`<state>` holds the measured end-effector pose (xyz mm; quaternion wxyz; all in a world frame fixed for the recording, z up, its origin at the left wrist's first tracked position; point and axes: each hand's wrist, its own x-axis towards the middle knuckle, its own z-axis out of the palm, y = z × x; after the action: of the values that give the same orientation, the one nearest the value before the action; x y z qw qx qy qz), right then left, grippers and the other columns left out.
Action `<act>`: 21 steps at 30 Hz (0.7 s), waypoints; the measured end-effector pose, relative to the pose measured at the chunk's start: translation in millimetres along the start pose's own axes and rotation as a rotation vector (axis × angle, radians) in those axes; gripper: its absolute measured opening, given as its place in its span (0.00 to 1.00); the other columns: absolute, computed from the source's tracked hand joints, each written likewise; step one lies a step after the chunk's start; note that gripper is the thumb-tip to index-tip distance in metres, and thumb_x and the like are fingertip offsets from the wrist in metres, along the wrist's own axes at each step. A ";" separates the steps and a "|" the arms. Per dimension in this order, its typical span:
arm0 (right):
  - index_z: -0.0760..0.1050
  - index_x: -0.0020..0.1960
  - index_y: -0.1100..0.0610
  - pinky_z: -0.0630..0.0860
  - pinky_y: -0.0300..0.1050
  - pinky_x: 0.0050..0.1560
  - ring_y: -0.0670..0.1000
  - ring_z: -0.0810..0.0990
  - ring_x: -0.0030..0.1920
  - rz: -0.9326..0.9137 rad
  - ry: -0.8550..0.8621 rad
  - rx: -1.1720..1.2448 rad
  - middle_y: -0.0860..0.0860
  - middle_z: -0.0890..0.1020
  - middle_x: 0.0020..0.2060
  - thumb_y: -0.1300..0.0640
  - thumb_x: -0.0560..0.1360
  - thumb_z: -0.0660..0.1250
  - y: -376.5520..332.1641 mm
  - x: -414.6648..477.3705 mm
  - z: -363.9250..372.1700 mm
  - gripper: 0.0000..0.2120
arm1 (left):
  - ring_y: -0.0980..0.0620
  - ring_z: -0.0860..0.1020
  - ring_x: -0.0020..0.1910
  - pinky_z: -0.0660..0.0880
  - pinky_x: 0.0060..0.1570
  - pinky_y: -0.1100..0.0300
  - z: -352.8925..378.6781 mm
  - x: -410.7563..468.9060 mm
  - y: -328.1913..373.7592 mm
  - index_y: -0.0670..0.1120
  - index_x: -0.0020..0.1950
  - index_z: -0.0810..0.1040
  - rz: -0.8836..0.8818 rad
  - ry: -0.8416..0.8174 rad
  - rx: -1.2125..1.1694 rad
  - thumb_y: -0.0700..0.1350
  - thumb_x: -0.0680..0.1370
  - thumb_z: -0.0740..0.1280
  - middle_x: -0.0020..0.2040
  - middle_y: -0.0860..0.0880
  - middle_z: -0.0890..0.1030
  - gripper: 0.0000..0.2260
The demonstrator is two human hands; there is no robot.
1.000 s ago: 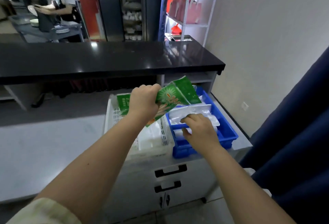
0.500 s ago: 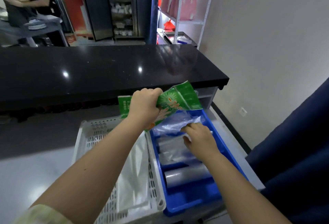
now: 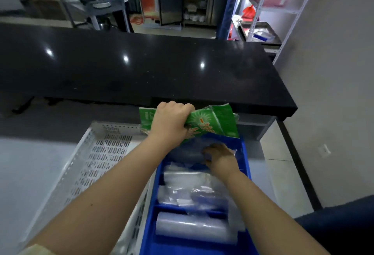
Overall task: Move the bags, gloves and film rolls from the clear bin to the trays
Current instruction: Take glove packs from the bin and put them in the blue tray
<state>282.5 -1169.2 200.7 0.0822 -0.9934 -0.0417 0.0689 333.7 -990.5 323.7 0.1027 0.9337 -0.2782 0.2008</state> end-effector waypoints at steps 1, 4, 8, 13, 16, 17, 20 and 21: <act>0.74 0.62 0.49 0.70 0.48 0.58 0.58 0.71 0.62 -0.010 -0.002 0.019 0.54 0.74 0.64 0.51 0.75 0.64 1.3 2.2 2.3 0.16 | 0.46 0.76 0.41 0.59 0.38 0.56 2.3 -1.4 2.2 0.50 0.51 0.78 -0.013 -0.006 0.006 0.40 0.68 0.70 0.38 0.51 0.80 0.13; 0.72 0.65 0.48 0.69 0.48 0.59 0.59 0.69 0.63 -0.043 -0.046 0.039 0.55 0.73 0.66 0.50 0.75 0.65 1.9 0.9 7.6 0.18 | 0.45 0.76 0.42 0.60 0.40 0.55 6.3 -3.2 9.4 0.49 0.52 0.78 -0.025 -0.017 0.006 0.39 0.68 0.71 0.40 0.51 0.80 0.14; 0.71 0.66 0.47 0.70 0.49 0.59 0.59 0.69 0.63 -0.054 -0.035 0.005 0.55 0.72 0.66 0.49 0.72 0.68 -0.1 -11.5 16.6 0.22 | 0.44 0.77 0.46 0.62 0.44 0.53 7.7 -6.1 13.0 0.49 0.52 0.78 -0.032 -0.019 0.019 0.40 0.68 0.70 0.43 0.51 0.81 0.14; 0.59 0.72 0.43 0.69 0.53 0.63 0.59 0.66 0.67 0.041 -0.227 -0.047 0.51 0.67 0.70 0.45 0.70 0.70 -8.6 6.9 4.4 0.35 | 0.45 0.76 0.50 0.62 0.47 0.52 5.6 -11.1 14.0 0.50 0.54 0.78 -0.035 0.004 0.003 0.41 0.68 0.72 0.46 0.52 0.82 0.15; 0.56 0.72 0.41 0.70 0.56 0.62 0.60 0.68 0.65 0.030 -0.347 0.002 0.52 0.69 0.68 0.47 0.70 0.68 -15.8 20.7 4.5 0.35 | 0.45 0.77 0.48 0.63 0.45 0.53 1.3 -6.7 9.5 0.50 0.54 0.79 -0.049 0.040 -0.006 0.40 0.68 0.73 0.45 0.52 0.82 0.16; 0.55 0.72 0.41 0.70 0.57 0.62 0.60 0.67 0.65 0.036 -0.385 -0.005 0.53 0.68 0.67 0.49 0.71 0.67 -16.9 23.3 6.5 0.34 | 0.45 0.77 0.48 0.62 0.45 0.53 -0.4 -4.7 7.6 0.50 0.54 0.79 -0.062 0.051 -0.007 0.41 0.67 0.73 0.44 0.52 0.82 0.16; 0.56 0.72 0.39 0.68 0.59 0.63 0.62 0.64 0.65 0.048 -0.422 -0.034 0.55 0.65 0.64 0.55 0.71 0.66 -16.2 27.4 8.3 0.33 | 0.46 0.76 0.47 0.61 0.45 0.54 -4.9 -0.1 3.6 0.52 0.55 0.79 -0.091 0.062 -0.011 0.41 0.68 0.73 0.44 0.53 0.82 0.16; 0.58 0.71 0.40 0.68 0.59 0.64 0.62 0.64 0.65 0.040 -0.421 -0.025 0.55 0.65 0.64 0.55 0.71 0.66 -16.3 27.7 7.6 0.32 | 0.46 0.76 0.47 0.60 0.45 0.54 -6.0 -0.2 2.8 0.52 0.55 0.79 -0.099 0.067 -0.019 0.41 0.68 0.73 0.44 0.53 0.82 0.16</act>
<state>307.5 -1149.4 192.4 0.0580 -0.9586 -0.0392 0.2762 330.1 -990.9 329.2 0.1308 0.9381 -0.2300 0.2237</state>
